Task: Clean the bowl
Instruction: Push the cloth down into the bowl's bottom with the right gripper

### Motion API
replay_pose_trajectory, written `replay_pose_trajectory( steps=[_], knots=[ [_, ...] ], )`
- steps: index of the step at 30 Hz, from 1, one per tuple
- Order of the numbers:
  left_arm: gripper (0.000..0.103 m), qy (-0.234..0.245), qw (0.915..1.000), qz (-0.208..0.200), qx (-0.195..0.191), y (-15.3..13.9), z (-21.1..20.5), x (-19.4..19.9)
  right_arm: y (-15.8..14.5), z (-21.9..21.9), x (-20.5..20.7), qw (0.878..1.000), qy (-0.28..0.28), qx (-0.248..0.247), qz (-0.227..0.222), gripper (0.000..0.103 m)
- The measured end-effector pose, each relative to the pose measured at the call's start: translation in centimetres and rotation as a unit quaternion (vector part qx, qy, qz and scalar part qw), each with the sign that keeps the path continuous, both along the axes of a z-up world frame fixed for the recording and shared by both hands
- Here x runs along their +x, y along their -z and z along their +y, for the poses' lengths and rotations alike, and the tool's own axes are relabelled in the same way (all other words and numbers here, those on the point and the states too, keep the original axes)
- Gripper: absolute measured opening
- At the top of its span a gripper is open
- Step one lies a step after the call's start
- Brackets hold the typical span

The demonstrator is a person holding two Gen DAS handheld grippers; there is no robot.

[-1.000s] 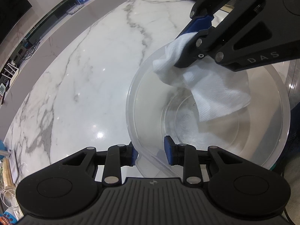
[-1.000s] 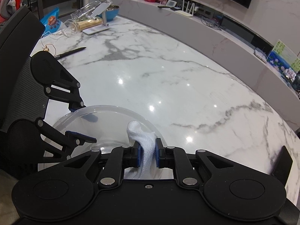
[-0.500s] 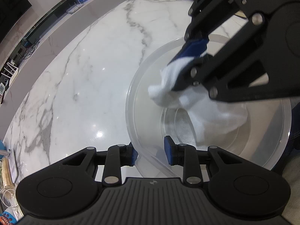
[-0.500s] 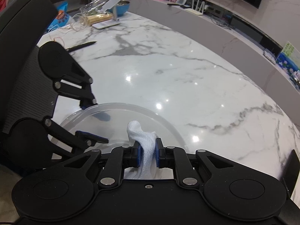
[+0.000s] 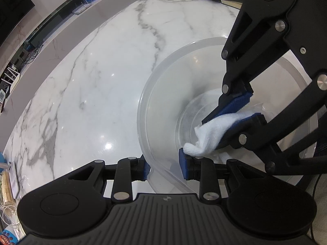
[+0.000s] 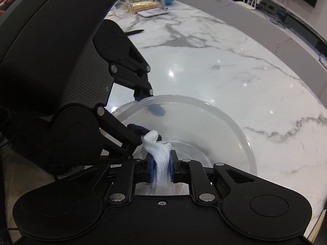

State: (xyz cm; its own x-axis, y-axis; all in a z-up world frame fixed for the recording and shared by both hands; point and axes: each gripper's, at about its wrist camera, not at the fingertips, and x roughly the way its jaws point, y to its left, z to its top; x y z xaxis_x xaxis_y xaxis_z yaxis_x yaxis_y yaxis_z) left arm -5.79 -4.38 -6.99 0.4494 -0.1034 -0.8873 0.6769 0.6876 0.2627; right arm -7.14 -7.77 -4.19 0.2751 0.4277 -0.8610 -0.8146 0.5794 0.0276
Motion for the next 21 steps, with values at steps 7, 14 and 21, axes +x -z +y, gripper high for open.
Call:
replay_pose_trajectory(
  steps=[7,14,21],
  knots=[
    [0.026,0.002,1.0000,0.005,0.001,0.1,0.0,-0.1,0.7,0.2,-0.2,1.000,-0.014,-0.017,0.015,0.012],
    [0.026,0.001,1.0000,0.006,-0.001,0.1,0.1,-0.1,1.2,0.3,0.0,0.999,-0.014,-0.039,0.031,0.012],
    [0.026,0.000,1.0000,0.007,-0.001,0.1,0.3,0.0,1.3,0.4,-0.2,0.997,-0.015,-0.081,0.003,0.012]
  ],
)
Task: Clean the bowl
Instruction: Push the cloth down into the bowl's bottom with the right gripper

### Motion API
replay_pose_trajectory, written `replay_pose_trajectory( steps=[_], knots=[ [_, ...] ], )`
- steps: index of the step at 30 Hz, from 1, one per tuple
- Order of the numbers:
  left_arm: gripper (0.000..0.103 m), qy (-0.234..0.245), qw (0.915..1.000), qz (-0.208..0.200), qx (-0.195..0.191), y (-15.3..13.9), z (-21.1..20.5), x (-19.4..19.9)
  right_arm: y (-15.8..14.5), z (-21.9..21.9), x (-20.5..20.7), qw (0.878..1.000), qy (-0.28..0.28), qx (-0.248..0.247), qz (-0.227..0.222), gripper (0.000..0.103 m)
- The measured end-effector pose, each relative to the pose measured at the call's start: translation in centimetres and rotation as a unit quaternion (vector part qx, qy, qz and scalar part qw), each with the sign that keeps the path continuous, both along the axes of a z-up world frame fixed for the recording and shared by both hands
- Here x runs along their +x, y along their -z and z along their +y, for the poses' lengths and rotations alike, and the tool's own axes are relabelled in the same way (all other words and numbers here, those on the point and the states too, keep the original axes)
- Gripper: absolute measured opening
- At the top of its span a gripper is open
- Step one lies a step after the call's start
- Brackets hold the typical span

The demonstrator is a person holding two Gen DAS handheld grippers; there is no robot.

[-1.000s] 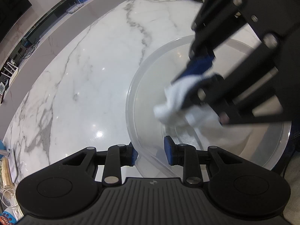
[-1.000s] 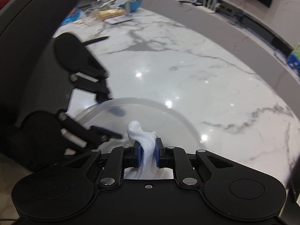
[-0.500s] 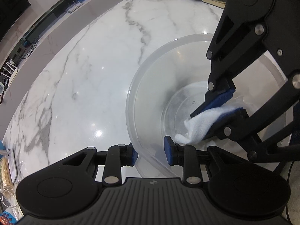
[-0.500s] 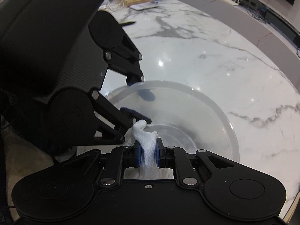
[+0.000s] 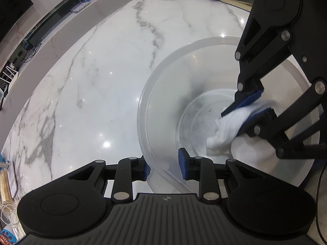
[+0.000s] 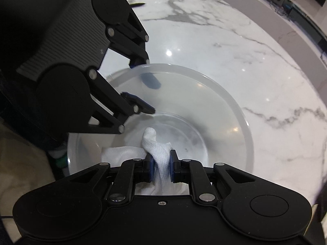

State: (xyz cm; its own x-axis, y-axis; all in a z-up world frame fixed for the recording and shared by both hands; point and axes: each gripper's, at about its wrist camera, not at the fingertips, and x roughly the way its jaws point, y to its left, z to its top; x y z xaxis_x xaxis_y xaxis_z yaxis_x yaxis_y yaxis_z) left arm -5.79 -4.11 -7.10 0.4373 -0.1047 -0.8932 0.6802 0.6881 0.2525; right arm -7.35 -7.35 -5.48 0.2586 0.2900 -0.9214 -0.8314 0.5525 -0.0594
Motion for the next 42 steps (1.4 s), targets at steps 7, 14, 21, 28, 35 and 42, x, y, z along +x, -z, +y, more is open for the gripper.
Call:
replay_pose_trajectory(
  steps=[7,14,21,28,35,42],
  knots=[
    [0.026,-0.001,1.0000,0.000,-0.003,0.1,0.3,0.1,0.0,-1.0,-0.1,1.000,0.010,-0.015,-0.017,0.012],
    [0.026,0.000,1.0000,0.003,-0.002,0.4,0.2,0.1,-0.1,-1.5,0.7,0.999,0.030,-0.019,-0.039,0.012],
    [0.026,0.000,1.0000,0.007,-0.004,0.6,0.4,-0.3,0.5,-0.9,1.1,0.998,0.036,-0.018,-0.054,0.012],
    [0.026,-0.002,1.0000,0.008,-0.003,0.6,0.8,-0.7,0.7,-0.6,1.3,0.998,0.034,0.007,-0.056,0.012],
    [0.026,-0.005,0.9999,0.011,-0.007,0.2,1.0,-1.1,0.3,-0.1,0.8,0.999,0.016,0.024,-0.044,0.012],
    [0.026,-0.005,0.9999,0.011,-0.006,0.0,0.8,-1.3,0.4,0.0,0.6,1.000,-0.007,0.013,-0.020,0.012]
  ],
)
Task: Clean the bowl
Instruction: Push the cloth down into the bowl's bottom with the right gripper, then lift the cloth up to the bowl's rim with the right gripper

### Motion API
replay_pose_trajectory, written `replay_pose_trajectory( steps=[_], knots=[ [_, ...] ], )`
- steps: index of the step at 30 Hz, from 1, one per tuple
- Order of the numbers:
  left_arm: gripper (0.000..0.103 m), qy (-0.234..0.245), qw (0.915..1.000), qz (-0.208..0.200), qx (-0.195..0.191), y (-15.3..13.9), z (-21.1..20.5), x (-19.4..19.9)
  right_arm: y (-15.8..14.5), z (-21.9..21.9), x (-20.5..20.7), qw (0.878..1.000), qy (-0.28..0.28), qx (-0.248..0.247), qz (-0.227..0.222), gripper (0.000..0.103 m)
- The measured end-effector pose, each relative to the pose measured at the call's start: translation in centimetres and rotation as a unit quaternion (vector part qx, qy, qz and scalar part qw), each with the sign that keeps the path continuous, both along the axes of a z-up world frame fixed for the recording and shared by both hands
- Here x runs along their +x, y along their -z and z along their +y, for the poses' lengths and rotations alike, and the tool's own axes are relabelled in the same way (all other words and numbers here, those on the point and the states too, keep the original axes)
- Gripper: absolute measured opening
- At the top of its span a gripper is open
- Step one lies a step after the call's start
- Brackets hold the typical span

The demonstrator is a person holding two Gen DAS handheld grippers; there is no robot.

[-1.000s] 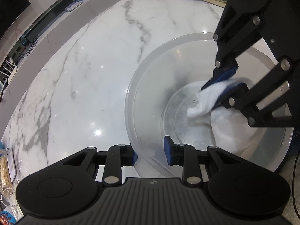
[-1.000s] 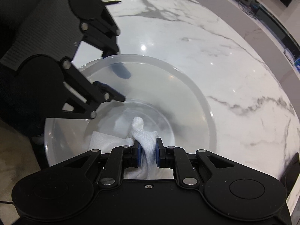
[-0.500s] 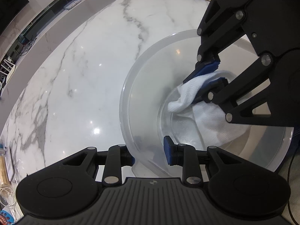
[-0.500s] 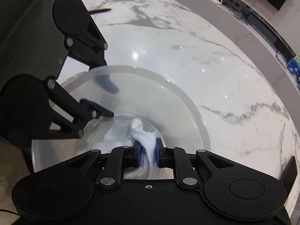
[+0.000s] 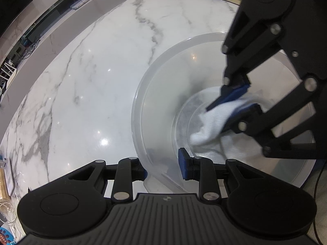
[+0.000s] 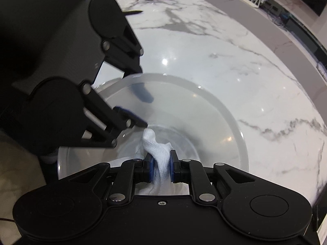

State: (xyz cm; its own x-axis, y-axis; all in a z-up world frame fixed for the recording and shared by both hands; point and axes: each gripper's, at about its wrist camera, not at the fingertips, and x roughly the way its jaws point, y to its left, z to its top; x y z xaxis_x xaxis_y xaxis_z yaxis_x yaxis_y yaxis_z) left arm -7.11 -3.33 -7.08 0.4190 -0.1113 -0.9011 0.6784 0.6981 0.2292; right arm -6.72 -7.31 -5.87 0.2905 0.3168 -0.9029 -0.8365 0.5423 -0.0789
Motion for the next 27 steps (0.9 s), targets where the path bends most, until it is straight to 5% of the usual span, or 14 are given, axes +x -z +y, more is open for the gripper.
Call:
replay_pose_trajectory(
  steps=[16,27],
  knots=[
    [0.025,0.003,1.0000,0.000,0.003,-0.2,-0.1,0.1,0.6,-0.1,1.6,0.999,0.027,-0.010,-0.037,0.012],
    [0.026,0.003,1.0000,-0.001,0.005,0.0,-0.2,0.2,-3.6,-1.9,1.3,0.991,0.052,0.096,-0.080,0.012]
  ],
)
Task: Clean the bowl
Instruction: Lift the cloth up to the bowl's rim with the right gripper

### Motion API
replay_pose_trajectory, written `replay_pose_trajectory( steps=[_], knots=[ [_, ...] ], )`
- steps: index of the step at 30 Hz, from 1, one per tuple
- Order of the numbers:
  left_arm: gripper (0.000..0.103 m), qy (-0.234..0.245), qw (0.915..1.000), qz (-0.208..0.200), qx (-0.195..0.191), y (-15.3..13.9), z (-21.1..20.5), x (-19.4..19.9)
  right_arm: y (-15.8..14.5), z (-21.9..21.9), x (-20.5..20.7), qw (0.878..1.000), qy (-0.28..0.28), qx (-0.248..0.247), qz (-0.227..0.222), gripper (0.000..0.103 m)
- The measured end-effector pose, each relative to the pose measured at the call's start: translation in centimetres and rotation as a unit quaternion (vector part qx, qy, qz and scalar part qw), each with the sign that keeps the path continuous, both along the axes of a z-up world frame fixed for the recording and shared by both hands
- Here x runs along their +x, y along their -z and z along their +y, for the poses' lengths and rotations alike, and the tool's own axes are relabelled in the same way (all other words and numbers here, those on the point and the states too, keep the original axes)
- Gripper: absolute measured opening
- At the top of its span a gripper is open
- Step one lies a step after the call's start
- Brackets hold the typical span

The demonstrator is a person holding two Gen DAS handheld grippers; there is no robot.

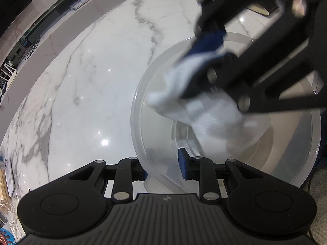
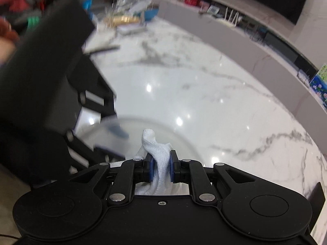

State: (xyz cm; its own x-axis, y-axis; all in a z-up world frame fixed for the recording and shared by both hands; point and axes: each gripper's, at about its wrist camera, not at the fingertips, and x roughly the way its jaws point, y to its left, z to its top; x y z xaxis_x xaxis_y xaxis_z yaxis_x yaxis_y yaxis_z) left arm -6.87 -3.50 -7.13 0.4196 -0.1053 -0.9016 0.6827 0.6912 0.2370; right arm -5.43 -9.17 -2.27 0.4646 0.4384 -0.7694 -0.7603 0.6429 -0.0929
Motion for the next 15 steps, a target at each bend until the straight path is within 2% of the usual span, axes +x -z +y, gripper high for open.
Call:
replay_pose_trajectory(
  steps=[5,15],
  knots=[
    [0.026,-0.003,1.0000,0.003,-0.003,0.08,-0.04,0.44,-1.08,-0.32,-0.10,0.999,0.011,0.037,-0.012,0.012],
    [0.026,-0.003,1.0000,0.003,-0.004,0.19,0.06,0.81,-0.66,-0.09,-0.04,0.999,0.022,0.015,-0.034,0.012]
  ],
)
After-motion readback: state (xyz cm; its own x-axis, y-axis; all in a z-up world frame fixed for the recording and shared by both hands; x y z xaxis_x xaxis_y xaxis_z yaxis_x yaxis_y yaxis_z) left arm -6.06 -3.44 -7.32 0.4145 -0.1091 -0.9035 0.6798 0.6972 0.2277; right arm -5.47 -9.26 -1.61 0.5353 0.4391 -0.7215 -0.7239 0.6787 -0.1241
